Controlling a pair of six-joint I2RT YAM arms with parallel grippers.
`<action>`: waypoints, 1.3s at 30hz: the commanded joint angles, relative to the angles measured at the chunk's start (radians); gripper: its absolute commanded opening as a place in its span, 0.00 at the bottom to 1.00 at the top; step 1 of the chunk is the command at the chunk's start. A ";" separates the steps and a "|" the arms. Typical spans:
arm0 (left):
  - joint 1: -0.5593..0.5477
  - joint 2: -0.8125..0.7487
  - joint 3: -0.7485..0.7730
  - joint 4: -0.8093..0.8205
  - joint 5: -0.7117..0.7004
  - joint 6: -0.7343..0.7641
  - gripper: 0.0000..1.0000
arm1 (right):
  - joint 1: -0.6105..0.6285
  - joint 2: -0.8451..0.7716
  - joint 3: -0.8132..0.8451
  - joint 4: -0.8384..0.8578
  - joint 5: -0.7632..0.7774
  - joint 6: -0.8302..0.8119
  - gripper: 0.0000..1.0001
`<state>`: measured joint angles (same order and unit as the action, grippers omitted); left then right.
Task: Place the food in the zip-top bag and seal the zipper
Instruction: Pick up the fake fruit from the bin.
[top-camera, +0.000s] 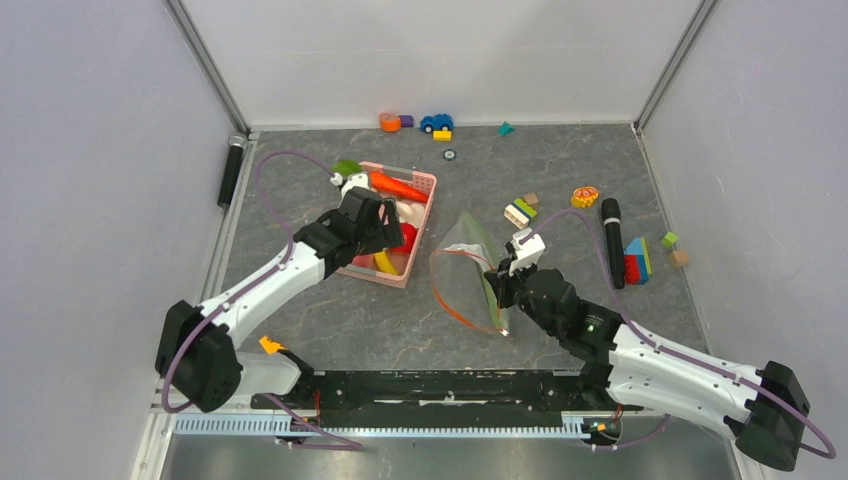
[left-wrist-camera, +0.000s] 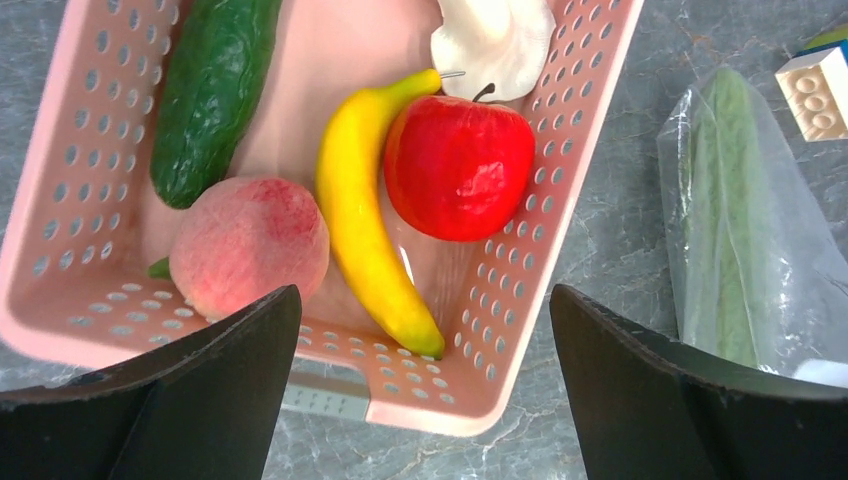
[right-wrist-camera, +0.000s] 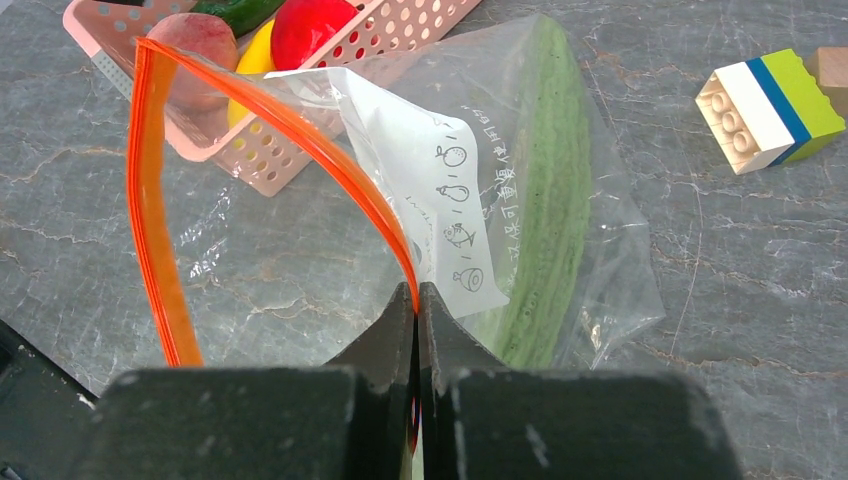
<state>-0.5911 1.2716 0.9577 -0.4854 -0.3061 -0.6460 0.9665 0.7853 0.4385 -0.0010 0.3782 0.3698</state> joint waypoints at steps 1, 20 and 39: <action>0.042 0.071 0.038 0.102 0.095 0.070 1.00 | -0.003 -0.007 -0.004 0.021 0.027 -0.002 0.00; 0.091 0.389 0.134 0.152 0.213 0.025 0.84 | -0.004 -0.004 -0.013 0.007 0.077 -0.011 0.00; 0.108 0.359 0.150 0.150 0.233 0.038 0.23 | -0.004 -0.004 -0.014 0.007 0.074 -0.010 0.00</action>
<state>-0.4885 1.6974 1.1007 -0.3370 -0.0750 -0.6174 0.9665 0.7921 0.4271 -0.0090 0.4305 0.3687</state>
